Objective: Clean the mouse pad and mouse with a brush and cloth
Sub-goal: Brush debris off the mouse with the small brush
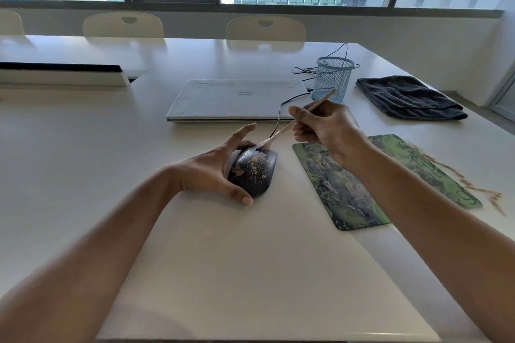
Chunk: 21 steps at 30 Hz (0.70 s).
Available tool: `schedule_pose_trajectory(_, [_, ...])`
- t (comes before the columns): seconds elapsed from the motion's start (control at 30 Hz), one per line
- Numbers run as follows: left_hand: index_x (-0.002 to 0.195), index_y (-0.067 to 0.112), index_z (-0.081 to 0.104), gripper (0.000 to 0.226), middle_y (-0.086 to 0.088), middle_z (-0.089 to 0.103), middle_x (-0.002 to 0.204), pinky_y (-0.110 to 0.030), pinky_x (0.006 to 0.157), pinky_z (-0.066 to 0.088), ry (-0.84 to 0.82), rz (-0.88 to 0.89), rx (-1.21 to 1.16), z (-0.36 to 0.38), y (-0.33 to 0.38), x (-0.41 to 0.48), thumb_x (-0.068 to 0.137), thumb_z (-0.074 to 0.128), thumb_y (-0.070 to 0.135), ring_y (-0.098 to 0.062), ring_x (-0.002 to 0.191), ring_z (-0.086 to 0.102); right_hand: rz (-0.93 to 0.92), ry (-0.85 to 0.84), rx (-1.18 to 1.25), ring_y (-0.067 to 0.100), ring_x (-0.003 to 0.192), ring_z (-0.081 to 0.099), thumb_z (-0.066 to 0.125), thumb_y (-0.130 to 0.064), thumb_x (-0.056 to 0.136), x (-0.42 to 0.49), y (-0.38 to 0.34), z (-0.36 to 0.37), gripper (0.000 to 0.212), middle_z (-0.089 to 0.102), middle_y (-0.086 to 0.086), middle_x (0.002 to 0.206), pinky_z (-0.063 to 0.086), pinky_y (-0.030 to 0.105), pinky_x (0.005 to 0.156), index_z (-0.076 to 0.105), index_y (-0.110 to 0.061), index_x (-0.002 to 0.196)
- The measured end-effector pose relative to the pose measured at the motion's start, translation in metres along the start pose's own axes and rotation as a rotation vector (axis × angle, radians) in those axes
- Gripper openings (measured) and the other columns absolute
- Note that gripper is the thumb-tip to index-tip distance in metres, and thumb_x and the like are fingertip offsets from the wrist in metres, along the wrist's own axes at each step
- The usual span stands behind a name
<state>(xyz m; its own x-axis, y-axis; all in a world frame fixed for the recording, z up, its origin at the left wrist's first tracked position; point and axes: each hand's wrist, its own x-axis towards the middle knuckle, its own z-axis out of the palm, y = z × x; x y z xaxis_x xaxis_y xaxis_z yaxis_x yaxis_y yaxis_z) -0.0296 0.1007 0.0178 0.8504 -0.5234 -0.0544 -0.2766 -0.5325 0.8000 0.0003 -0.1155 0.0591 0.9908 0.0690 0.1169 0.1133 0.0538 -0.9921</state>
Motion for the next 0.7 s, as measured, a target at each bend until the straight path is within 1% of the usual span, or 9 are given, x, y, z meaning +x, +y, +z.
schedule_pose_trajectory(0.07, [0.136, 0.046, 0.002, 0.123, 0.033, 0.034, 0.123, 0.006, 0.084, 0.030, -0.002, 0.006, -0.002, 0.000, 0.000, 0.000, 0.047, 0.083, 0.022, 0.033, 0.103, 0.039, -0.015, -0.014, -0.007, 0.007, 0.038, 0.057, 0.069, -0.009, 0.080, -0.001, 0.000, 0.000, 0.012, 0.062, -0.001, 0.045, 0.052, 0.018, 0.044, 0.059, -0.007, 0.072])
schedule_pose_trajectory(0.13, [0.129, 0.053, 0.006, 0.117, 0.033, 0.034, 0.123, 0.005, 0.085, 0.031, 0.003, 0.006, -0.002, 0.000, 0.000, 0.000, 0.046, 0.083, 0.024, 0.032, 0.104, 0.039, -0.032, -0.035, -0.053, 0.007, 0.038, 0.057, 0.068, -0.008, 0.080, -0.002, 0.000, -0.001, 0.013, 0.062, -0.002, 0.044, 0.051, 0.018, 0.043, 0.058, -0.008, 0.072])
schedule_pose_trajectory(0.27, [0.123, 0.061, 0.007, 0.116, 0.028, 0.036, 0.128, 0.005, 0.086, 0.031, 0.013, -0.005, 0.002, 0.000, 0.003, -0.002, 0.038, 0.083, 0.041, 0.028, 0.108, 0.038, -0.028, -0.070, -0.193, 0.009, 0.040, 0.059, 0.071, -0.013, 0.076, -0.002, -0.003, -0.010, 0.014, 0.063, -0.001, 0.045, 0.051, 0.019, 0.043, 0.058, -0.009, 0.074])
schedule_pose_trajectory(0.33, [0.122, 0.063, 0.008, 0.114, 0.024, 0.036, 0.130, 0.004, 0.087, 0.031, 0.019, -0.013, 0.008, 0.000, 0.003, -0.002, 0.037, 0.081, 0.045, 0.026, 0.109, 0.038, -0.032, -0.071, -0.235, 0.009, 0.038, 0.058, 0.072, -0.014, 0.076, -0.001, -0.008, -0.014, 0.015, 0.062, -0.001, 0.044, 0.050, 0.019, 0.042, 0.058, -0.010, 0.072])
schedule_pose_trajectory(0.4, [0.123, 0.061, 0.008, 0.115, 0.023, 0.036, 0.130, 0.004, 0.089, 0.031, 0.020, -0.014, 0.012, 0.000, 0.003, -0.001, 0.036, 0.081, 0.045, 0.019, 0.112, 0.042, -0.053, -0.066, -0.218, 0.009, 0.038, 0.057, 0.072, -0.014, 0.077, 0.000, -0.011, -0.016, 0.016, 0.062, 0.000, 0.044, 0.049, 0.018, 0.042, 0.058, -0.011, 0.070])
schedule_pose_trajectory(0.5, [0.128, 0.057, 0.005, 0.119, 0.023, 0.036, 0.131, 0.003, 0.091, 0.031, 0.013, -0.019, 0.011, 0.000, 0.002, -0.001, 0.037, 0.081, 0.044, 0.010, 0.116, 0.042, -0.077, -0.055, -0.113, 0.008, 0.041, 0.059, 0.070, -0.013, 0.079, 0.000, -0.011, -0.009, 0.013, 0.064, -0.001, 0.047, 0.051, 0.018, 0.045, 0.059, -0.011, 0.071])
schedule_pose_trajectory(0.53, [0.129, 0.056, 0.005, 0.120, 0.024, 0.036, 0.130, 0.003, 0.091, 0.031, 0.009, -0.019, 0.012, 0.000, 0.002, -0.001, 0.037, 0.081, 0.044, 0.011, 0.116, 0.042, -0.073, -0.056, -0.087, 0.008, 0.041, 0.059, 0.069, -0.012, 0.080, 0.000, -0.010, -0.005, 0.013, 0.064, -0.001, 0.047, 0.052, 0.018, 0.045, 0.059, -0.010, 0.071])
schedule_pose_trajectory(0.63, [0.128, 0.057, 0.004, 0.119, 0.033, 0.035, 0.125, 0.005, 0.088, 0.030, 0.002, -0.016, 0.018, 0.000, 0.002, -0.002, 0.037, 0.080, 0.045, 0.024, 0.109, 0.040, -0.047, -0.070, -0.092, 0.007, 0.040, 0.059, 0.069, -0.011, 0.080, -0.004, -0.006, 0.001, 0.013, 0.063, -0.002, 0.046, 0.052, 0.018, 0.045, 0.059, -0.011, 0.071])
schedule_pose_trajectory(0.7, [0.128, 0.057, 0.004, 0.119, 0.031, 0.035, 0.126, 0.004, 0.088, 0.031, 0.006, -0.022, 0.023, 0.000, 0.003, -0.002, 0.037, 0.080, 0.045, 0.022, 0.109, 0.041, -0.042, -0.080, -0.136, 0.008, 0.040, 0.058, 0.069, -0.012, 0.079, -0.006, -0.006, -0.002, 0.013, 0.063, -0.002, 0.046, 0.051, 0.018, 0.044, 0.059, -0.011, 0.071])
